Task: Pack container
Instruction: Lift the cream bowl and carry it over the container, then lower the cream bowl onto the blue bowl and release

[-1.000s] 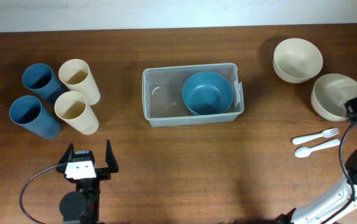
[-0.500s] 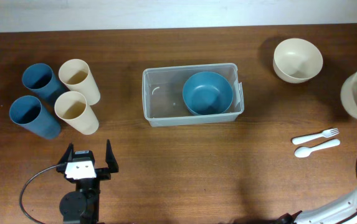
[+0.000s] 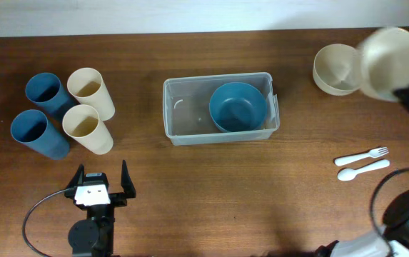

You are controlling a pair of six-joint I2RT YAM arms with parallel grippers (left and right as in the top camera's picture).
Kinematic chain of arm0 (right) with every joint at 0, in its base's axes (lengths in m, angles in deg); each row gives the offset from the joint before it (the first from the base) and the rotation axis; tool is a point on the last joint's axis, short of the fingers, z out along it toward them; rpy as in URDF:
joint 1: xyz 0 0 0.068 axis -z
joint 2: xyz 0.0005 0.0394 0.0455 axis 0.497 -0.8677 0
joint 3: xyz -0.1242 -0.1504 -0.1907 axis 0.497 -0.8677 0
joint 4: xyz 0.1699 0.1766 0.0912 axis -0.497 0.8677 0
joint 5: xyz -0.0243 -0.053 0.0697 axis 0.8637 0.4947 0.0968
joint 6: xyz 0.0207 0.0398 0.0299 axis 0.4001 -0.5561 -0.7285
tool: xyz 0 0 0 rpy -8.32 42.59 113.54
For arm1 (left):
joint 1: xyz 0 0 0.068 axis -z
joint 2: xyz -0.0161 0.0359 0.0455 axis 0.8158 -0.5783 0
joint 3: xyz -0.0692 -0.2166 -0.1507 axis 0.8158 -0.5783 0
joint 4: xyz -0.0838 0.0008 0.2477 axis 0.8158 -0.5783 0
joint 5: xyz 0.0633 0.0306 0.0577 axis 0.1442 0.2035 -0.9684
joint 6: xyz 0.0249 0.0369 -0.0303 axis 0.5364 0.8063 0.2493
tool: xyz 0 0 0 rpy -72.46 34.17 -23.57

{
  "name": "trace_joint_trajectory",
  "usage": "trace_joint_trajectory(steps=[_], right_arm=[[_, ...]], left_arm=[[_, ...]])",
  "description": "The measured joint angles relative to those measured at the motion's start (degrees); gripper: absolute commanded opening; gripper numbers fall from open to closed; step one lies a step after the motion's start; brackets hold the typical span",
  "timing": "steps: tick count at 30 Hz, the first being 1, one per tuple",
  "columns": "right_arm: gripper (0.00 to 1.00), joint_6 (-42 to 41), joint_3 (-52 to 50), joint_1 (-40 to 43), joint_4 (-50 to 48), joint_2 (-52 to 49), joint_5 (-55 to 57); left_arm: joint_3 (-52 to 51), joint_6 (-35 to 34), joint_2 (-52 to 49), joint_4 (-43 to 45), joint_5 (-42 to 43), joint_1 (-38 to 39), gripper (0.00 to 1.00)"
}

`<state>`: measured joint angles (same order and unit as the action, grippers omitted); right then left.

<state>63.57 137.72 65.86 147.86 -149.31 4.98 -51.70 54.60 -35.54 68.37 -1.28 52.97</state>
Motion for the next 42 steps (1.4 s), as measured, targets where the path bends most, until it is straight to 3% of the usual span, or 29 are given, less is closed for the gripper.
trace_joint_trajectory(steps=[6, 11, 18, 31, 42], right_arm=[[0.04, 1.84, 0.31, -16.26, 0.72, 3.89, 4.46], [0.04, 2.05, 0.31, -30.21, 0.79, 3.58, 14.49], [0.04, 2.08, 0.31, -40.85, -0.96, 1.4, 24.35], [0.04, 1.6, 0.31, -44.63, -1.31, -9.25, 28.26], [0.04, 1.57, 0.31, -44.63, -0.76, -10.36, 28.17]], left_arm=[[0.0, 0.0, 0.0, 0.0, -0.02, 0.0, 1.0], [0.0, 0.0, 0.0, 0.0, 0.0, 0.0, 1.0], [0.0, 0.0, 0.0, 0.0, -0.02, 0.0, 1.0], [0.0, 0.0, 0.0, 0.0, -0.02, 0.0, 0.99], [0.0, 0.0, 0.0, 0.0, -0.02, 0.0, 1.0]])
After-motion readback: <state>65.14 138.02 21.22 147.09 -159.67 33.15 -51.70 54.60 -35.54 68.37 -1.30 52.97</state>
